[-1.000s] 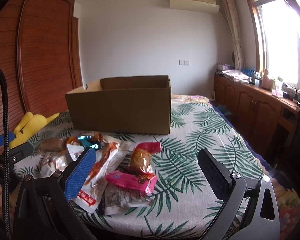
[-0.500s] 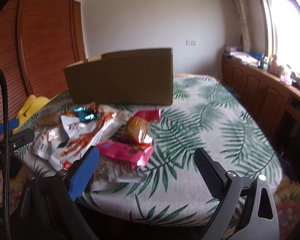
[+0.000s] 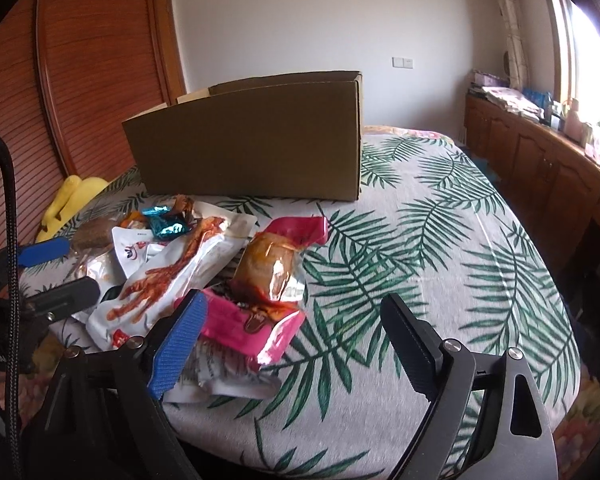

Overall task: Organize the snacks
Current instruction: 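Grasp the white chicken-feet bag with the left tool while the right tool reaches the pink pack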

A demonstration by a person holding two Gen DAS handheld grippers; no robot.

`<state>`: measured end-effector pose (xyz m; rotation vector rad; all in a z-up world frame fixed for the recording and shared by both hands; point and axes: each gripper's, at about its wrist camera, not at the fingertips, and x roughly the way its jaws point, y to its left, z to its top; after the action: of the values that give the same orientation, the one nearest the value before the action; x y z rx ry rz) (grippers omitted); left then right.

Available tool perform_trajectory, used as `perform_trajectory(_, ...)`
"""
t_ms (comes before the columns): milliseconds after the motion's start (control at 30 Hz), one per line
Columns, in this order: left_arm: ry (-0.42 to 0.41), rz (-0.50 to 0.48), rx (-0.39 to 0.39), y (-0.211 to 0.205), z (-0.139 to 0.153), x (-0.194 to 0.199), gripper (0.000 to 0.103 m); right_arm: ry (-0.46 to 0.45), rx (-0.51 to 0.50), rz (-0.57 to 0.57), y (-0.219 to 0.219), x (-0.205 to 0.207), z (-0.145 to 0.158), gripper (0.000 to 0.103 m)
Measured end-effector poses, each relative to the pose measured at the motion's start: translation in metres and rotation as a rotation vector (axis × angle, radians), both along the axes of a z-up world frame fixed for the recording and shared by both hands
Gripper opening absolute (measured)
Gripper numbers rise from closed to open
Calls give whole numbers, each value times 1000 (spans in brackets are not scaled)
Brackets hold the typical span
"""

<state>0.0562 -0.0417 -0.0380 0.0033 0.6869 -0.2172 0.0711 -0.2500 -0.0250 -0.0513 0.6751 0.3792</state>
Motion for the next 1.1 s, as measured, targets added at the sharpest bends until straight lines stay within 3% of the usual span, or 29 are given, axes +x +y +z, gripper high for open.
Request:
perform_trajectory(200,60,-86,-7,-15,3,17,79,12,-30,30,3,9,2,88)
perform_trajectory(333,107,-130,5,-26,1,31,74,18,-34,45,5,15,5,88)
perform_trajectory(667,187,-149,151,-45,-16,65,72,14,-27,27,-6,17,9,88)
perform_trajectory(833,229,-155,120,-38,-22,78,71,17,-25,28,-7,18,7,88)
perform_trajectory(867,231,-159,115,-37,-22,80,67,17,-24,30,-6,18,7,88)
perform_trajectory(900,230,-171,113,-37,-22,80,52,17,-25,32,-5,19,7,88)
perform_trajectory(967,219,-173,125,-39,-20,81,45,19,-34,45,0,23,6,88)
perform_trajectory(1100,215,-186,117,-34,-16,85,42,36,-46,65,8,33,4,88)
